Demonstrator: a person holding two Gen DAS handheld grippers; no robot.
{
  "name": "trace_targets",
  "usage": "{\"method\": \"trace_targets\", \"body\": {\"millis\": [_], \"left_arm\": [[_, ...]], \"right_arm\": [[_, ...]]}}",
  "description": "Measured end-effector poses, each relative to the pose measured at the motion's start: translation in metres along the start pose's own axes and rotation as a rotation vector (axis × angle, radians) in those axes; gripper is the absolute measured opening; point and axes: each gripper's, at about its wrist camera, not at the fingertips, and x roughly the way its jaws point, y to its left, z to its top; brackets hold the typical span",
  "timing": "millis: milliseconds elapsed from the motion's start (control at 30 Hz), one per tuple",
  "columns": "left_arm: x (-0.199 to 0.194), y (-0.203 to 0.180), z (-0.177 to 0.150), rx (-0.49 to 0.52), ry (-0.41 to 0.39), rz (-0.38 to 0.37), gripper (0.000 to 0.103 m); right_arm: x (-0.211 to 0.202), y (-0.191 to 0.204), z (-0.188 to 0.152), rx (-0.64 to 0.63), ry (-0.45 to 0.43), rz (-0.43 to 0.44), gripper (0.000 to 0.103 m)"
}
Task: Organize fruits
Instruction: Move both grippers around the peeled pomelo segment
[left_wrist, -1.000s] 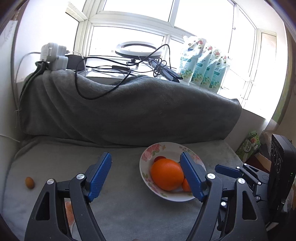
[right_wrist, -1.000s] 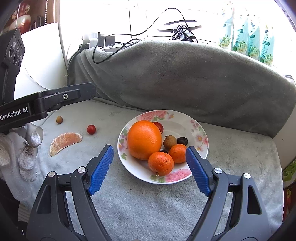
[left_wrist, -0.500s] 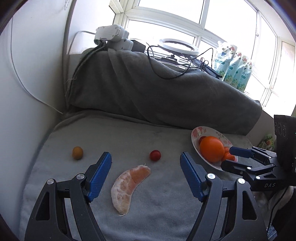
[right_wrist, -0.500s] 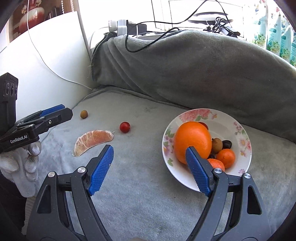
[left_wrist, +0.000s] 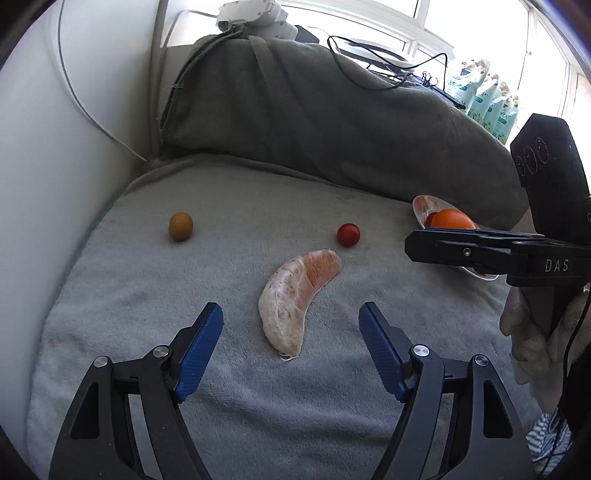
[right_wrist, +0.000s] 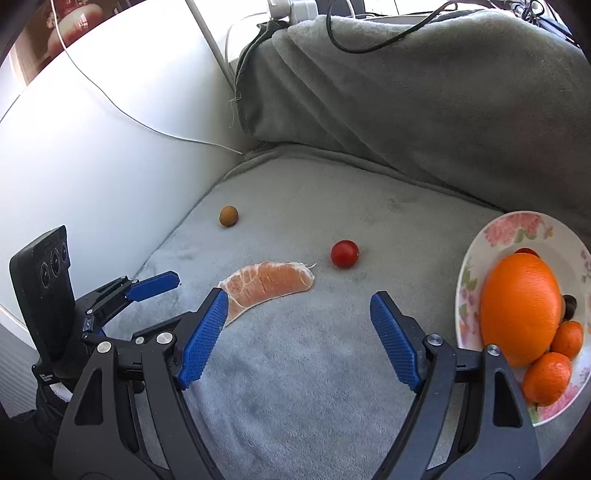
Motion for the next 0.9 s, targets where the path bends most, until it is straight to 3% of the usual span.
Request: {"method": "trace_targets", "body": {"millis": [500,900], "left_arm": [[0.028,0.006,-0.007,0.018,0.087,0.025,0.056],[0.037,0.003,-0.007,0.043,0.114,0.051,0.049]], "right_arm": [[0.056,-0.011,0.01,0.067,0.088,0.065,0.063],[0.076,0.005,0.01,-0.032,0.112,0.017,0.056]]}}
